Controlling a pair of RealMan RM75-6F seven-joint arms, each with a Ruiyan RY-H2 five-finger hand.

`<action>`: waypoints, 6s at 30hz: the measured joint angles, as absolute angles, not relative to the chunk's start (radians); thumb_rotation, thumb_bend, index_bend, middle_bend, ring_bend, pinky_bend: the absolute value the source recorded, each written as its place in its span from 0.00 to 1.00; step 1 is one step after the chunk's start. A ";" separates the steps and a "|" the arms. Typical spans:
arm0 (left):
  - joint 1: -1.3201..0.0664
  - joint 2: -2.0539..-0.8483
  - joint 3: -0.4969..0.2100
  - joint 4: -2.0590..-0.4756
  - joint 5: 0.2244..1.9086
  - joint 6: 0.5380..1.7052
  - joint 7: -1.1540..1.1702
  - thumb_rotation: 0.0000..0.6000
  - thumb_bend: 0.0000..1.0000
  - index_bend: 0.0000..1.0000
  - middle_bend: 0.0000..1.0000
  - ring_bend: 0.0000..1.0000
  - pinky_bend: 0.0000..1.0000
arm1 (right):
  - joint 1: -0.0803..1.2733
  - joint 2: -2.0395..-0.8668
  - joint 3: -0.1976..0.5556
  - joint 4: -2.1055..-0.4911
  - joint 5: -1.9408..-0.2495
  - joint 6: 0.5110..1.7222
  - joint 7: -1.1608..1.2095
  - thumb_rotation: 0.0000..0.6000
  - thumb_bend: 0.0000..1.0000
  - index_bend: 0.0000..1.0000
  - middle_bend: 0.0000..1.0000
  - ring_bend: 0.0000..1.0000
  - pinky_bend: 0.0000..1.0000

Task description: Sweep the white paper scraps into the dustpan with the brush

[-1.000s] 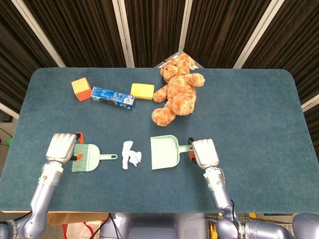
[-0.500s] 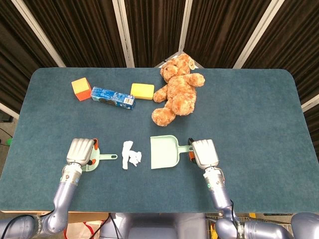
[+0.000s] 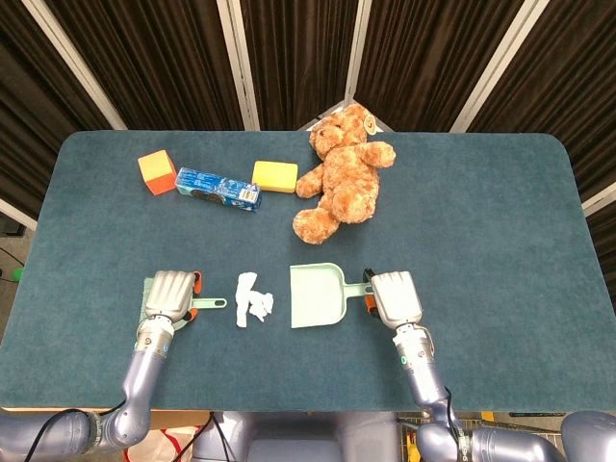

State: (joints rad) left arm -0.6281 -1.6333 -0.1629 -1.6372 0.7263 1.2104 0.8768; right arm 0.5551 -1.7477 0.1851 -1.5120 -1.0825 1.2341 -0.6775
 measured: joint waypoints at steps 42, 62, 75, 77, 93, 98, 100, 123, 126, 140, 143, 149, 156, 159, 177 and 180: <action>-0.619 -1.690 -0.156 -1.651 0.890 1.265 0.640 1.00 0.58 0.77 1.00 1.00 1.00 | 0.555 -1.735 0.175 -1.522 -1.089 1.241 -0.691 1.00 0.47 0.54 0.94 0.94 0.92; -0.634 -1.797 -0.245 -1.701 0.937 1.275 0.527 1.00 0.58 0.79 1.00 1.00 1.00 | 0.569 -1.721 0.178 -1.563 -1.055 1.245 -0.765 1.00 0.47 0.54 0.94 0.94 0.92; -0.667 -1.916 -0.300 -1.675 0.926 1.263 0.461 1.00 0.59 0.79 1.00 1.00 1.00 | 0.573 -1.724 0.180 -1.567 -1.048 1.256 -0.778 1.00 0.47 0.54 0.94 0.94 0.92; -0.672 -1.929 -0.309 -1.659 0.930 1.261 0.444 1.00 0.59 0.79 1.00 1.00 1.00 | 0.574 -1.722 0.183 -1.569 -1.045 1.258 -0.779 1.00 0.47 0.54 0.94 0.94 0.92; -0.701 -1.964 -0.345 -1.629 1.047 1.215 0.277 1.00 0.59 0.79 1.00 1.00 1.00 | 0.576 -1.707 0.184 -1.571 -1.023 1.261 -0.788 1.00 0.47 0.54 0.94 0.94 0.92; -0.682 -1.910 -0.329 -1.691 1.065 1.220 0.280 1.00 0.59 0.79 1.00 1.00 1.00 | 0.573 -1.702 0.182 -1.583 -1.021 1.268 -0.790 1.00 0.47 0.54 0.94 0.94 0.92; -0.673 -1.873 -0.322 -1.718 1.077 1.224 0.287 1.00 0.59 0.79 1.00 1.00 1.00 | 0.572 -1.700 0.181 -1.579 -1.019 1.265 -0.785 1.00 0.47 0.54 0.94 0.94 0.92; -0.676 -1.804 -0.310 -1.601 1.083 1.196 0.286 1.00 0.59 0.79 1.00 1.00 1.00 | 0.566 -1.705 0.165 -1.552 -1.019 1.258 -0.762 1.00 0.47 0.54 0.94 0.94 0.92; -0.693 -1.849 -0.314 -1.559 1.085 1.193 0.277 1.00 0.59 0.79 1.00 1.00 1.00 | 0.566 -1.703 0.166 -1.544 -1.017 1.255 -0.755 1.00 0.47 0.54 0.94 0.94 0.92; -0.774 -2.031 -0.315 -1.456 1.196 1.208 0.246 1.00 0.59 0.79 1.00 1.00 1.00 | 0.563 -1.692 0.168 -1.536 -1.014 1.249 -0.747 1.00 0.47 0.54 0.94 0.94 0.92; -0.783 -2.057 -0.313 -1.441 1.231 1.224 0.227 1.00 0.59 0.79 1.00 1.00 1.00 | 0.562 -1.689 0.168 -1.538 -1.014 1.250 -0.746 1.00 0.47 0.54 0.94 0.94 0.92; -0.783 -2.059 -0.318 -1.447 1.265 1.238 0.199 1.00 0.59 0.79 1.00 1.00 1.00 | 0.558 -1.686 0.164 -1.552 -1.012 1.257 -0.753 1.00 0.47 0.54 0.94 0.94 0.92; -0.773 -2.034 -0.308 -1.465 1.293 1.239 0.176 1.00 0.59 0.79 1.00 1.00 1.00 | 0.557 -1.684 0.161 -1.563 -1.016 1.263 -0.762 1.00 0.47 0.54 0.94 0.94 0.92; -0.763 -2.017 -0.302 -1.483 1.305 1.243 0.163 1.00 0.59 0.79 1.00 1.00 1.00 | 0.556 -1.682 0.161 -1.570 -1.016 1.267 -0.765 1.00 0.47 0.54 0.94 0.94 0.92; -0.717 -1.907 -0.288 -1.466 1.275 1.227 0.216 1.00 0.59 0.79 1.00 1.00 1.00 | 0.555 -1.684 0.156 -1.571 -1.007 1.262 -0.770 1.00 0.47 0.54 0.94 0.94 0.92; -0.719 -1.921 -0.287 -1.441 1.270 1.222 0.213 1.00 0.59 0.79 1.00 1.00 1.00 | 0.555 -1.686 0.157 -1.563 -1.003 1.258 -0.765 1.00 0.47 0.54 0.94 0.94 0.92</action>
